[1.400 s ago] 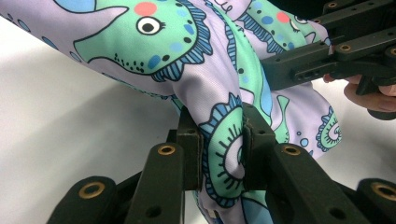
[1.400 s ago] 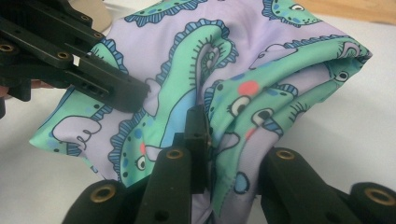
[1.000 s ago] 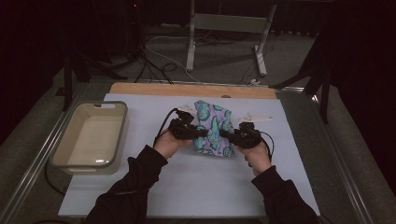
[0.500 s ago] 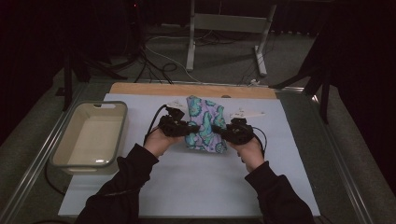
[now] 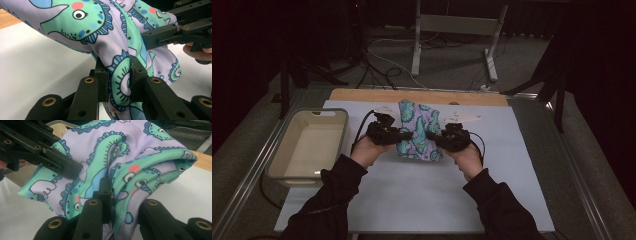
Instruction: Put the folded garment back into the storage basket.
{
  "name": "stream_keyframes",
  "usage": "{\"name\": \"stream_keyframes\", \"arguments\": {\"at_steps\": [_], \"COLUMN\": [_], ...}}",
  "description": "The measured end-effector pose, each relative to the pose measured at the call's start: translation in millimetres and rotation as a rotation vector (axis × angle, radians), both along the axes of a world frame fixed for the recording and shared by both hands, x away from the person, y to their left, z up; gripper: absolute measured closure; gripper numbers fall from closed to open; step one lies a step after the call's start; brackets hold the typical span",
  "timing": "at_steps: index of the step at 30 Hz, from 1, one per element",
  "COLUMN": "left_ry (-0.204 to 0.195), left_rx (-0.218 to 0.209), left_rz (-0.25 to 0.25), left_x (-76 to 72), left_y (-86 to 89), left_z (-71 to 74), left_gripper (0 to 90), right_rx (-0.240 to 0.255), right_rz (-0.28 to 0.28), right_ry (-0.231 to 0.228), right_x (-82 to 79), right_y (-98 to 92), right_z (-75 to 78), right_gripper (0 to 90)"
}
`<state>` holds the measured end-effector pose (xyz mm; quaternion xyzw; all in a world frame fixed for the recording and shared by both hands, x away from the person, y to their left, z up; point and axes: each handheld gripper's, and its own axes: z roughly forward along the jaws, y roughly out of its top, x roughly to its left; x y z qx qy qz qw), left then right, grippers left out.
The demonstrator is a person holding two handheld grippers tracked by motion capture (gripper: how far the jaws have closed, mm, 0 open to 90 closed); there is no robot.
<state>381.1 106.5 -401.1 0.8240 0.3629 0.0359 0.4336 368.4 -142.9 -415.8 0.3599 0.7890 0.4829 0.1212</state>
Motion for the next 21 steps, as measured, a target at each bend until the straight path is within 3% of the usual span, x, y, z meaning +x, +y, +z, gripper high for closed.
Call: {"name": "stream_keyframes", "arguments": {"at_steps": [10,21], "left_ry": [-0.008,-0.029], "left_rx": [0.007,0.007], "left_rz": [0.017,0.071], "left_x": [-5.1,-12.0], "left_y": [19.8,52.4], "left_z": [6.3,16.1], "left_gripper": [74.3,74.3], "right_rx": [-0.001,0.006], "right_rz": [0.036,0.077], "right_ry": [-0.013,-0.039], "right_x": [2.0,2.8], "right_y": [18.6,51.2], "right_z": [4.6,15.5], "right_gripper": [77.9,78.0]}}
